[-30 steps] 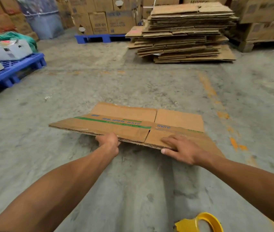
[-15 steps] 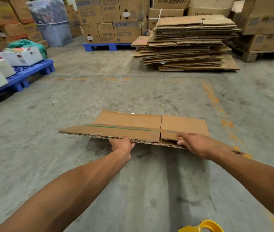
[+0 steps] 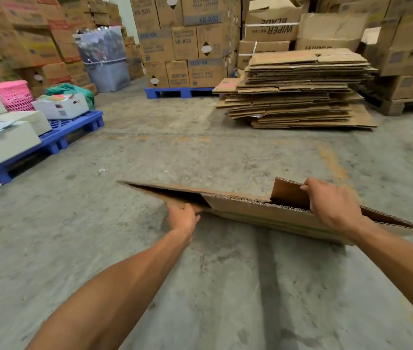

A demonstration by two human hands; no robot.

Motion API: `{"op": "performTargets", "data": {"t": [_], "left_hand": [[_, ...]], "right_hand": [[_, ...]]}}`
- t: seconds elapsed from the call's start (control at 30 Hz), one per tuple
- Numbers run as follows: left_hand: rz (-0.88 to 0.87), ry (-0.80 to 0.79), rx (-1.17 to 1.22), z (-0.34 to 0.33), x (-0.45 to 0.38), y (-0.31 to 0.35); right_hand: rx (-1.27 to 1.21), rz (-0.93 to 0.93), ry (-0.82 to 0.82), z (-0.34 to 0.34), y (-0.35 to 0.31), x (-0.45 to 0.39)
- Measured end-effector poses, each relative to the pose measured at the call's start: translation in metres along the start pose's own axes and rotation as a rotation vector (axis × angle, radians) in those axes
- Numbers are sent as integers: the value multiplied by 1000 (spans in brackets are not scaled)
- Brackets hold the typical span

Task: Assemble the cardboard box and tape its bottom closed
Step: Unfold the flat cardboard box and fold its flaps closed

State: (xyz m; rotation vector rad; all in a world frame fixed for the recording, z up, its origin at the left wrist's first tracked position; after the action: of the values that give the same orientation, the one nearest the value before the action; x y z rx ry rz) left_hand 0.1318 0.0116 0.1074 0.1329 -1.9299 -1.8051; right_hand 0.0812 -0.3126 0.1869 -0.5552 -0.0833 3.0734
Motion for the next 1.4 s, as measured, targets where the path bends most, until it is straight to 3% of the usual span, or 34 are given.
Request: {"op": "performTargets", "data": {"t": [0.2, 0.37, 0.47, 0.57, 0.73, 0.83, 0.97, 1.07, 1.17, 1.27, 1.33, 1.4], "left_hand": [[-150, -141, -134, -22, -36, 98], [-248, -351, -437, -35, -48, 171], [-247, -415, -696, -40, -52, 191], [-199, -492, -782, -46, -40, 212], [-141, -540, -934, -51, -31, 266], [-129, -524, -1089, -58, -19, 262], [-274, -338, -1358, -66, -19, 227], [-390, -215, -1382, -63, -24, 215], [-480, -232, -1390, -66, -26, 208], [-544, -274, -1329, -61, -27, 206], [-577, -313, -1262, -57, -28, 205], [-610, -341, -1228, -51, -25, 206]], "right_hand": [[-6, -128, 89, 69, 12, -63], [-102, -442, 124, 107, 56, -117], [-134, -611, 89, 117, 76, -123], [-156, -676, 80, 128, 91, -127], [-130, -708, 7, 158, 104, -133], [-107, -728, -95, 147, 106, -113], [-91, -538, -163, 114, 98, -87], [-8, -405, -146, 110, 96, -91], [69, -297, -115, 110, 93, -99], [314, -182, -254, 100, 89, -103], [282, -251, -370, 95, 95, -105], [63, -388, -450, 94, 103, -110]]}}
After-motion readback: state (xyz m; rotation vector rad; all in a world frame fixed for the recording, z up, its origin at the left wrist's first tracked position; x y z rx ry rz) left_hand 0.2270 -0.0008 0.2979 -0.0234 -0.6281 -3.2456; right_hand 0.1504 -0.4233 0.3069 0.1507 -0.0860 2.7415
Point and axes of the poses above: each hand's wrist, its own x-axis away from the middle knuckle, its own z-axis out of the back of the hand, y = z × x, the point moved 4 cm from there along -x, towards the middle knuckle, and after that the axes turned 2 degrees about -x, right-handed, at the moved point
